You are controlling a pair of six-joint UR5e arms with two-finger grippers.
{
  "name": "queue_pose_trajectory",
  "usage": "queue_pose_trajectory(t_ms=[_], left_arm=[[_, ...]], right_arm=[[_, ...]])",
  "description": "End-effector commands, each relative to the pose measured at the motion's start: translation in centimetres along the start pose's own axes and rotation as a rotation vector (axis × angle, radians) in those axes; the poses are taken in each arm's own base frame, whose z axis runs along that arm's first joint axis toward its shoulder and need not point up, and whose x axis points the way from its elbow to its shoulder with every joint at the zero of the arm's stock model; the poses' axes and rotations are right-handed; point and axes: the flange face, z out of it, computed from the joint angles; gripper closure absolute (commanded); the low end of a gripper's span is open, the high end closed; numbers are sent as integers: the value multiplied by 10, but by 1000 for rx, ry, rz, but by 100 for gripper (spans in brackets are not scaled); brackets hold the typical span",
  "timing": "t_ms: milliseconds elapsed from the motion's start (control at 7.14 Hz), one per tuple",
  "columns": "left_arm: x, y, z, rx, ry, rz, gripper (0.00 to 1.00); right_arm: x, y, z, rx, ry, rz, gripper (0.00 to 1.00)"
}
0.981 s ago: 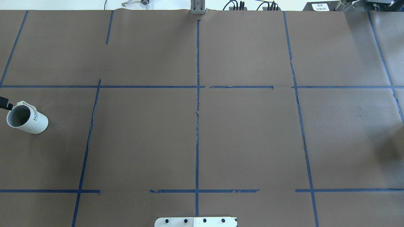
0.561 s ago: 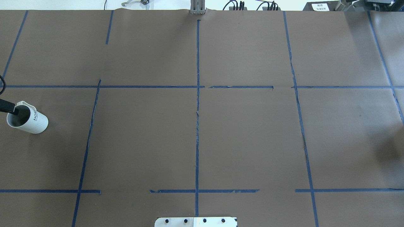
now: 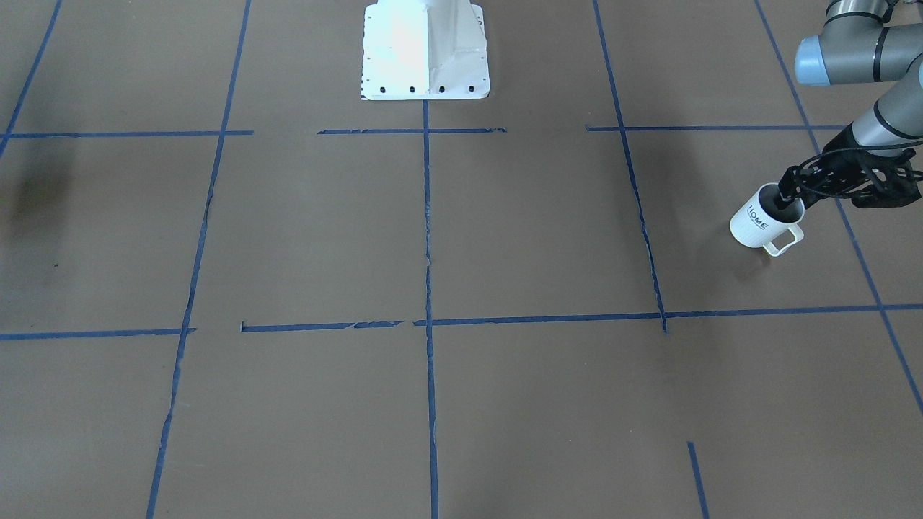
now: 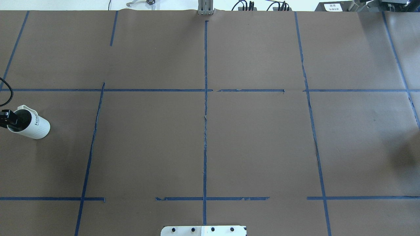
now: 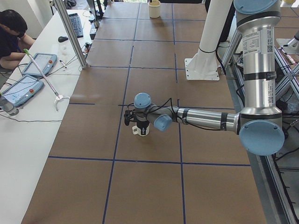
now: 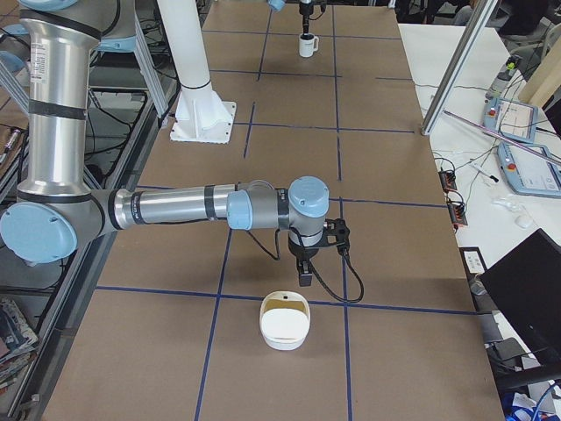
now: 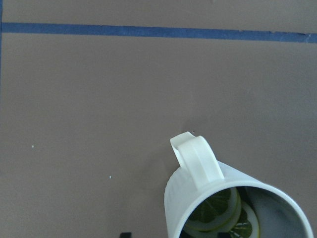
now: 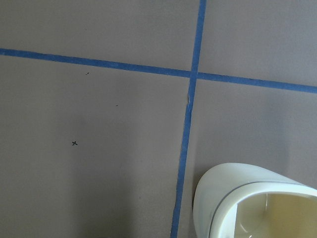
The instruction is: Left arm hands cup to right arm to dump lemon
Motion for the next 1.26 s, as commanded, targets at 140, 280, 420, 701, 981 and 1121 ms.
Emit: queue_pose_trajectory(t_ms=[140,280,420,701,981,1121], left_arm=[[5,17,-28,21,15,-6,100],[15,12,-50,29,1,-36,100],[27,5,-79,55,1,-60,100],[78,-31,-102,48,-10,-80,100],[146,-73,-126,17,-29,-104,100],[179,-93,-136,9,-31,-105,100]], right_arm=[[-1,-1,0,1,1,-3,0],[-6,-10,-6,15,3,-17,0],[-11,-15,-11,28,3,-25,0],[-31,-35,-32,142,1,-123,0],[-58,-71,-8,289,-20,-354,1],[-80,-99,-1,350,-41,-455,0]])
